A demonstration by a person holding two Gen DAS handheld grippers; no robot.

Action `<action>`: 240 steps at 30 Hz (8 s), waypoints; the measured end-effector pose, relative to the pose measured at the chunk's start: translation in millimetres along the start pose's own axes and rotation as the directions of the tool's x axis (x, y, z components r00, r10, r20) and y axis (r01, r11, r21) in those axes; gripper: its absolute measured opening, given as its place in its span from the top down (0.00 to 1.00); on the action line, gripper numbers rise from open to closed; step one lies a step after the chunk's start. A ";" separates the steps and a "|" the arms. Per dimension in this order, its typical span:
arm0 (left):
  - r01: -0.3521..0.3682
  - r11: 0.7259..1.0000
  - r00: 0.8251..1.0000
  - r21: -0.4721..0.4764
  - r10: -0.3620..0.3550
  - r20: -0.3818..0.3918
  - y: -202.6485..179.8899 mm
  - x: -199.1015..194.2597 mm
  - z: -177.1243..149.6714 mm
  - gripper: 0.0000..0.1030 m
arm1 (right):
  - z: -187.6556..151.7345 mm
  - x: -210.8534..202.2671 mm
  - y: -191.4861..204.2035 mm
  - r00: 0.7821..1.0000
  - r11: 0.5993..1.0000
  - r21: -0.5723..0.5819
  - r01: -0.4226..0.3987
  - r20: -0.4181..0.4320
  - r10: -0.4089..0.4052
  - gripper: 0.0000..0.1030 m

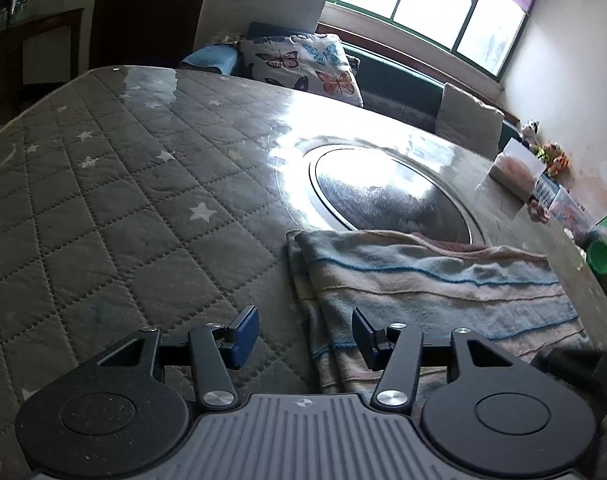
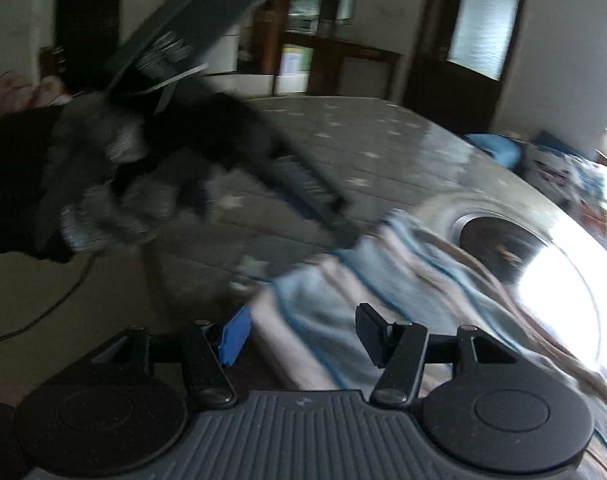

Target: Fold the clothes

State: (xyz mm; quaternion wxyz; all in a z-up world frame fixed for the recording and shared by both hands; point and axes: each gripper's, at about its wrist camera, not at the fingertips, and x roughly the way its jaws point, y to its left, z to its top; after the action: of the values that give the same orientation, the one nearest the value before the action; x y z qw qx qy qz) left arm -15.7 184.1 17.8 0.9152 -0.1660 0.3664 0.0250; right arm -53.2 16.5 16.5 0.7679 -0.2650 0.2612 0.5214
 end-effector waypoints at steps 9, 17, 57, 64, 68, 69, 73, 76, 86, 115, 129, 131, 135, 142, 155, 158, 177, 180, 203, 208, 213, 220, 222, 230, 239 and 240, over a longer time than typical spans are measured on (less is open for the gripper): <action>0.056 0.994 0.998 -0.091 -0.058 -0.028 5.3 1.2 -2.2 0.42 | 3.0 15.5 12.7 0.999 1.000 -0.002 -0.001 -0.033 0.001 0.85; 0.114 0.968 0.989 -0.225 -0.132 -0.065 4.9 10.0 2.0 0.42 | 13.2 -18.0 -13.6 0.998 0.988 0.144 -0.053 0.042 0.048 0.91; 0.177 0.943 0.977 -0.282 -0.202 -0.064 -37.6 10.5 41.1 0.89 | -57.8 4.5 -180.7 0.925 0.808 0.453 0.376 -0.135 -0.354 0.85; 0.173 0.950 0.979 -0.260 -0.195 -0.062 -68.2 5.7 59.6 0.89 | -66.8 -29.1 -146.8 0.951 0.862 0.401 0.309 -0.118 -0.286 0.83; 0.177 0.959 0.979 -0.223 -0.194 -0.060 -100.5 4.8 69.3 0.89 | -78.9 -45.8 -121.4 0.965 0.888 0.378 0.262 -0.113 -0.236 0.79; 0.177 0.961 0.979 -0.214 -0.194 -0.060 -108.6 4.6 71.7 0.89 | -82.8 -50.4 -115.0 0.968 0.892 0.377 0.250 -0.110 -0.225 0.78; 0.181 0.969 0.979 -0.168 -0.194 -0.064 -144.2 6.8 80.4 0.89 | -96.8 -67.4 -95.7 0.979 0.911 0.359 0.204 -0.092 -0.184 0.76; 0.179 0.973 0.977 -0.145 -0.193 -0.087 -173.0 18.7 81.7 0.90 | -105.4 -82.9 -88.1 0.980 0.914 0.356 0.197 -0.067 -0.185 0.72; 0.171 0.982 0.964 -0.084 -0.184 -0.194 -267.0 72.0 78.6 0.90 | -152.1 -156.9 -130.9 0.933 0.778 0.540 0.322 -0.041 -0.358 0.70; 0.212 0.977 0.903 -0.003 -0.197 -0.382 -349.4 135.9 32.7 0.71 | -220.2 -177.3 -162.4 0.925 0.634 0.708 0.310 -0.072 -0.372 0.68; 0.272 0.952 0.918 0.142 -0.213 -0.335 -291.6 94.8 34.2 0.66 | -223.7 -225.6 -160.5 0.910 0.604 0.722 0.338 -0.085 -0.407 0.64; 0.269 0.945 0.921 0.188 -0.195 -0.339 -278.2 88.5 25.2 0.66 | -221.2 -233.9 -163.1 0.910 0.600 0.735 0.316 -0.057 -0.410 0.65; 0.265 0.920 0.928 0.289 -0.162 -0.336 -255.0 72.1 2.0 0.66 | -222.0 -233.8 -173.0 0.926 0.578 0.777 0.248 -0.015 -0.378 0.65; 0.280 0.816 0.949 0.505 -0.155 -0.275 -237.4 33.2 -37.9 0.56 | -229.1 -215.8 -189.4 0.952 0.508 0.846 0.159 0.004 -0.305 0.80; 0.183 0.590 0.982 0.786 -0.138 -0.125 -253.5 25.4 -89.9 0.56 | -216.1 -216.2 -187.6 0.955 0.489 0.860 0.144 0.007 -0.295 0.93; 0.163 0.575 0.985 0.802 -0.138 -0.101 -253.7 25.1 -91.9 0.73 | -212.5 -217.2 -186.8 0.956 0.491 0.860 0.139 0.013 -0.294 0.94; 0.132 0.647 0.991 0.751 -0.092 -0.095 -216.2 15.5 -75.4 0.92 | -209.2 -211.8 -170.2 0.959 0.559 0.806 0.194 -0.036 -0.282 0.84; 0.146 0.684 0.989 0.715 -0.114 -0.092 -211.4 10.7 -58.0 0.90 | -201.9 -213.7 -173.8 0.952 0.586 0.780 0.221 -0.043 -0.302 0.84; 0.136 0.851 0.989 0.507 -0.088 -0.119 -230.8 145.6 33.3 0.90 | -163.9 -119.1 -245.3 0.919 0.681 0.643 0.351 -0.098 -0.381 0.87; 0.129 0.868 0.989 0.480 -0.076 -0.129 -221.1 150.3 39.6 0.89 | -163.6 -122.7 -247.6 0.920 0.683 0.643 0.348 -0.091 -0.382 0.89; 0.179 0.862 0.983 0.474 -0.140 -0.116 -234.5 139.6 48.7 0.89 | -160.1 -125.8 -252.4 0.917 0.685 0.641 0.347 -0.079 -0.390 0.88; 0.264 0.818 0.964 0.511 -0.218 -0.149 -271.9 147.7 47.0 0.89 | -164.8 -116.2 -265.9 0.917 0.661 0.663 0.351 -0.102 -0.385 0.88; 0.279 0.808 0.960 0.519 -0.231 -0.157 -279.4 152.5 46.2 0.89 | -162.0 -120.4 -263.9 0.914 0.667 0.658 0.351 -0.088 -0.395 0.88; 0.272 0.791 0.962 0.549 -0.208 -0.176 -288.6 170.5 38.3 0.88 | -160.0 -123.6 -258.8 0.919 0.692 0.631 0.351 -0.090 -0.384 0.85; 0.261 0.799 0.965 0.542 -0.215 -0.147 -284.6 141.3 32.0 0.45 | -158.7 -157.1 -205.7 0.940 0.739 0.605 0.297 -0.050 -0.337 0.73; 0.260 0.800 0.966 0.541 -0.217 -0.144 -283.5 137.1 30.3 0.44 | -160.5 -159.2 -198.5 0.942 0.744 0.600 0.293 -0.048 -0.332 0.72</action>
State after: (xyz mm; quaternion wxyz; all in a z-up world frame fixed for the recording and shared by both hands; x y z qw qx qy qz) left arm 152.0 -84.0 26.1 0.9051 0.0611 0.3681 -0.2039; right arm 62.2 -260.7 35.0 0.8960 -0.0322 0.3403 0.2835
